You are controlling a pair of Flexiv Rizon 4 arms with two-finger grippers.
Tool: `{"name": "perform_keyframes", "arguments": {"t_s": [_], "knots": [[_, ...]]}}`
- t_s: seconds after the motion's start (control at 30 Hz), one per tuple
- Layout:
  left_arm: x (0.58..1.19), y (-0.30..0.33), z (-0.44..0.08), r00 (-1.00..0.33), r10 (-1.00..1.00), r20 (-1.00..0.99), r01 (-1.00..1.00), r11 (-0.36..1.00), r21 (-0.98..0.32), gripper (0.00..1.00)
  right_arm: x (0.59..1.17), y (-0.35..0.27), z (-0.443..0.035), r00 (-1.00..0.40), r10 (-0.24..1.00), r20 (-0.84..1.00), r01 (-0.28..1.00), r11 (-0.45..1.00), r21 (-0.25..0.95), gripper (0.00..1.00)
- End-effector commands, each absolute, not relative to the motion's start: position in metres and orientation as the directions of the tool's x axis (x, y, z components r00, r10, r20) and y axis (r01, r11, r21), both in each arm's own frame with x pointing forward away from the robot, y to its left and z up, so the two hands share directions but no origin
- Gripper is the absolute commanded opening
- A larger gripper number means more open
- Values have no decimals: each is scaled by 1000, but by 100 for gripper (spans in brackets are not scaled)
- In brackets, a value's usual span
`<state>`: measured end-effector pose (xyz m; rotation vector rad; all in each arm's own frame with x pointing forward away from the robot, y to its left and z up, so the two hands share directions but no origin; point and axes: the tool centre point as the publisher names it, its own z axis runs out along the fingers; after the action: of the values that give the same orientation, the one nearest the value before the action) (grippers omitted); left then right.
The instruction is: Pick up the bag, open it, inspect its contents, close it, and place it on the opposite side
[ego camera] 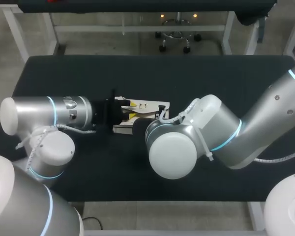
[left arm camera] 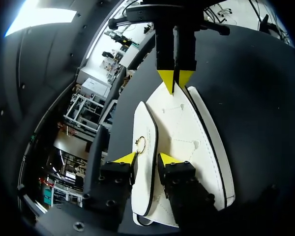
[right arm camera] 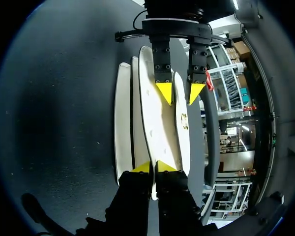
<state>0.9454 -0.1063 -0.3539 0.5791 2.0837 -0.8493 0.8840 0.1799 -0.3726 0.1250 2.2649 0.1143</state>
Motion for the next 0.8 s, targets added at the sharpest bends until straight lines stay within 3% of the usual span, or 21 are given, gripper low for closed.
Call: {"name": "perform_keyframes", "arguments": {"t_s": [0.03,0.07,0.13,0.8], "knots": [[953,-113,-355,-583,117,-804,639,677,-365,33,884,178,-375,-634,129,-762,44,990,131,0],[954,-114,-355,-585,121,-802,638,679,-363,26,884,178,-375,-634,129,-762,44,990,131,0],[957,-114,-356,-590,127,-797,637,680,-363,0,884,178,-375,-634,129,-762,44,990,131,0],[949,-100,-355,-658,193,-728,612,700,-368,0,884,178,-375,-634,129,-762,44,990,131,0]]}}
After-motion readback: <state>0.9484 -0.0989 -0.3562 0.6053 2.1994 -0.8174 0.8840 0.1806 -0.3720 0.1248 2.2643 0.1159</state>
